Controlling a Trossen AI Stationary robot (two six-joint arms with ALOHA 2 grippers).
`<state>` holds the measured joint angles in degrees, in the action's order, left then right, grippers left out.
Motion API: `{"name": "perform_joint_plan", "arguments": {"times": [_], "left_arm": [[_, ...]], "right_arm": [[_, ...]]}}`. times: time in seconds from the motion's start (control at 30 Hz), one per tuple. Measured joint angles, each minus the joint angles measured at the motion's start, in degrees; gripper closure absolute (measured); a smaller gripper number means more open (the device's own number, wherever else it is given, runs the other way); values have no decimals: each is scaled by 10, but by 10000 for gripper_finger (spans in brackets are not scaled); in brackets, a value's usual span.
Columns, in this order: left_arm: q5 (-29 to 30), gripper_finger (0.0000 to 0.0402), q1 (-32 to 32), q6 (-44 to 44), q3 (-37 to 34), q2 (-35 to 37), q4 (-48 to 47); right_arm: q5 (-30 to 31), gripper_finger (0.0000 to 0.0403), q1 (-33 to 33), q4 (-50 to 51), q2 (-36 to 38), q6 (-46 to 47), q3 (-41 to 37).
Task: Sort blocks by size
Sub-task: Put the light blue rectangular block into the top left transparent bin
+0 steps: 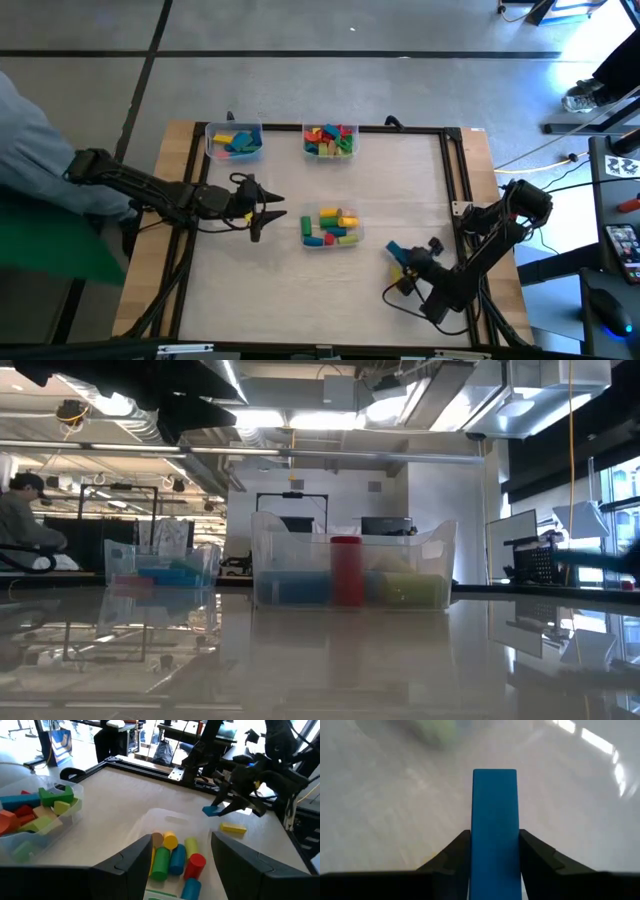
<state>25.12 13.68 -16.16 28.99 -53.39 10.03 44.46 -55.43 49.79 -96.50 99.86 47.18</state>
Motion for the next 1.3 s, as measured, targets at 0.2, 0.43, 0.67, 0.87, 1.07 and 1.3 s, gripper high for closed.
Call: {"name": "perform_joint_plan", "arguments": {"times": [0.2,0.43,0.67,0.87,1.07,1.3], "left_arm": [[0,203,0,-45,0,-3,5],[0,203,0,-88,0,-64,92],[-22,203,0,-117,0,-141,200],[-25,203,0,-125,0,-185,279],[-25,203,0,-119,13,-235,304],[-35,203,-9,-104,73,-304,304]], "right_arm": [[116,274,47,9,0,-179,74],[210,274,137,-160,1,-533,124],[193,274,224,-395,1,-856,124],[134,274,268,-477,1,-960,124],[114,274,283,-504,-3,-991,124],[115,274,282,-553,-35,-1062,124]]}}
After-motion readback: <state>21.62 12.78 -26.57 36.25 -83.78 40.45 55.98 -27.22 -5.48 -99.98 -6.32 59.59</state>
